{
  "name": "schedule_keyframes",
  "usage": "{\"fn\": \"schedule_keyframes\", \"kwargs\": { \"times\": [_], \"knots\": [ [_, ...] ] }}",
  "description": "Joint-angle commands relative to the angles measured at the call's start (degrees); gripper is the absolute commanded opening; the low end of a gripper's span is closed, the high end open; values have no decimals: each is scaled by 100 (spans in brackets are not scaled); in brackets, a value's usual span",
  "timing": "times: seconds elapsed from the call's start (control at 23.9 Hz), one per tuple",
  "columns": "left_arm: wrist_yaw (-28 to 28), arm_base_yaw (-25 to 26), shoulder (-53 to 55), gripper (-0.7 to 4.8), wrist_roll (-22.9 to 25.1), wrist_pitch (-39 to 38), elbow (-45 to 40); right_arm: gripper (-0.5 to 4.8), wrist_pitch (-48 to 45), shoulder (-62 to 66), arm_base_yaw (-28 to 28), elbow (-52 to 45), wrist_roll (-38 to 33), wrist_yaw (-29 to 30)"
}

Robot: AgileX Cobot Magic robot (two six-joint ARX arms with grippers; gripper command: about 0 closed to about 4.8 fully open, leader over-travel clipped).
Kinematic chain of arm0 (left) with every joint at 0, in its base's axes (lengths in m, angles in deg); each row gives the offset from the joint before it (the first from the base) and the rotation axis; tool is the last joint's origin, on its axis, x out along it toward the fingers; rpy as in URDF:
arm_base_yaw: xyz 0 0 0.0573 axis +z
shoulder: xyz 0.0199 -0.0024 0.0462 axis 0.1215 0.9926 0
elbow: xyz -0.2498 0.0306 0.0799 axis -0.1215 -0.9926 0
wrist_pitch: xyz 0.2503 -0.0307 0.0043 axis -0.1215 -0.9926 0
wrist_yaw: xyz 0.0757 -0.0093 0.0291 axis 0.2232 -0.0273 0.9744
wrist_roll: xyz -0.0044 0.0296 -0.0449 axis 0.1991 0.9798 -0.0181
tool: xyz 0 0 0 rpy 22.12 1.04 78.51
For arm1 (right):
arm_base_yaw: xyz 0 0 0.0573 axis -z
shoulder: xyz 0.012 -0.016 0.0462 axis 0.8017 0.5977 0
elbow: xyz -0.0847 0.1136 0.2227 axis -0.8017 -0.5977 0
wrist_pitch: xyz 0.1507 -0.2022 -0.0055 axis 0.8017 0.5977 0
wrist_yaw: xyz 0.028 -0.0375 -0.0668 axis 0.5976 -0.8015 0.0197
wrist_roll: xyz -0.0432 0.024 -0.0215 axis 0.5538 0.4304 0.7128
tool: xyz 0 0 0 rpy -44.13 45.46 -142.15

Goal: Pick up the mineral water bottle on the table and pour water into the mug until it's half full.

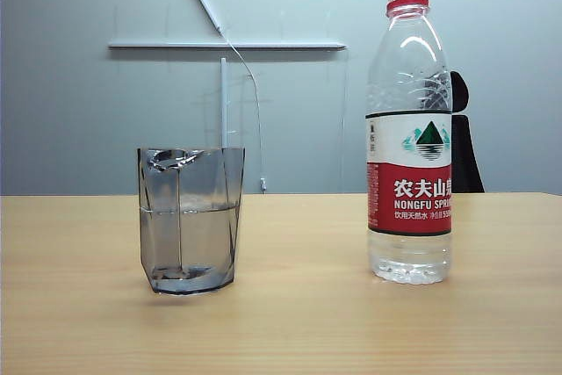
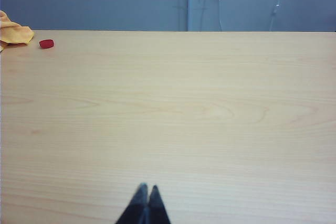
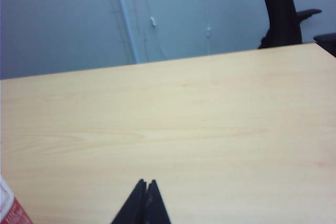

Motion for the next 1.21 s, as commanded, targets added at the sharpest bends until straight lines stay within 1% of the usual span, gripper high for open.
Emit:
{"fn": "schedule_keyframes", "kwargs": {
  "times": [0.04, 0.42, 0.63, 1.21],
  "knots": [
    [-2, 4, 9, -2, -17, 37, 15, -5, -227, -7, -2, -26, 396, 22],
    [-2, 4, 9, -2, -17, 37, 15, -5, -302, -9, -50, -26, 866, 0],
    [-2, 4, 9, -2, -17, 37, 15, -5, -302, -9, -229, -26, 863, -260],
    [-2, 4, 9, -2, -17, 37, 15, -5, -295, -9, -205, -26, 855, -258]
  ]
}}
